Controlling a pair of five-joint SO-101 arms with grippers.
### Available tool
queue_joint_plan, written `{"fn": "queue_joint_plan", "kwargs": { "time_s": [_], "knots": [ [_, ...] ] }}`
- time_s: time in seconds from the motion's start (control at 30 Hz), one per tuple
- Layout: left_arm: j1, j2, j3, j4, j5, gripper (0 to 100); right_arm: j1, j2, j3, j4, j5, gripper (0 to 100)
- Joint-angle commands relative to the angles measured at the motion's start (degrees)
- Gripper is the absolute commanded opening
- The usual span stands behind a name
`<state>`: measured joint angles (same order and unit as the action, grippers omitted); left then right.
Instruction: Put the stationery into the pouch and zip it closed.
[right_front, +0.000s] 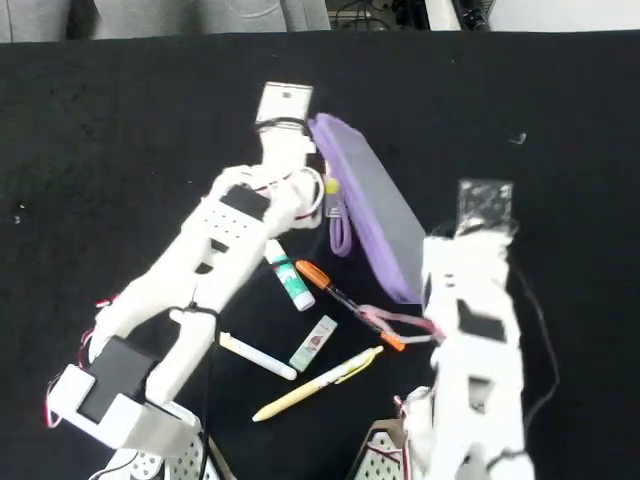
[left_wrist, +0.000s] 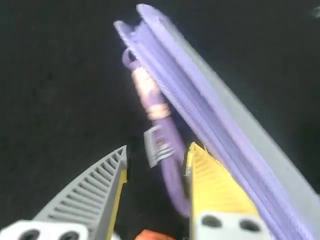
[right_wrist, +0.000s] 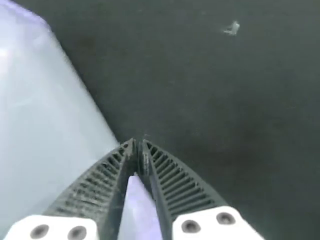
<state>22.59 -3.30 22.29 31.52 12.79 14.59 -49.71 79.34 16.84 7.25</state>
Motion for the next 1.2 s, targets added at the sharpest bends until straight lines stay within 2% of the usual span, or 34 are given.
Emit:
{"fn": "queue_joint_plan", "kwargs": {
  "time_s": [0.0, 0.13, 0.27, 0.4, 0.53, 0.63, 0.73, 0.87, 1.03, 1.07, 1.17],
  "knots": [
    [4.26, -0.26, -5.85, -5.19, 0.35, 19, 7.12, 19.56, -12.7, -3.87, -3.52, 1.5],
    [8.04, 5.71, -10.77, -9.85, 0.26, 19, 13.45, 29.76, -23.52, 1.76, -6.51, 1.5],
    [9.8, 19.25, -22.81, -8.7, 0.18, 19, 21.54, 29.14, -29.41, 7.74, -8.97, 1.5],
    [10.86, 31.82, -39.43, -0.7, 0.18, 19, 27.34, 23.34, -30.46, 8.35, -9.23, 1.5],
    [12.18, 40.53, -57.01, 12.13, 0.18, 19, 27.6, 17.63, -30.9, 11.78, -8.97, 1.5],
    [10.95, 43.78, -67.91, 23.12, 0.18, 19, 25.23, 14.9, -32.31, 15.47, -8.53, 1.5],
    [5.41, 43.87, -77.67, 33.76, 0.53, 19, 20.75, 14.29, -35.38, 19.69, -5.98, 1.5],
    [-5.05, 43.87, -91.74, 47.12, -0.18, 12, 12.48, 16.22, -41.36, 25.67, -5.19, 1.5],
    [-9.98, 44.57, -107.65, 66.9, -3.87, 3, 1.23, 22.73, -47.96, 29.27, -5.71, 1.6],
    [-10.77, 44.57, -109.76, 69.63, -3.87, 3, -0.35, 24.22, -49.19, 29.54, -6.68, 1.6],
    [-14.02, 44.31, -108.7, 69.54, -3.87, 3, -3.25, 28.0, -51.3, 29.54, -10.29, 1.6]
  ]
}}
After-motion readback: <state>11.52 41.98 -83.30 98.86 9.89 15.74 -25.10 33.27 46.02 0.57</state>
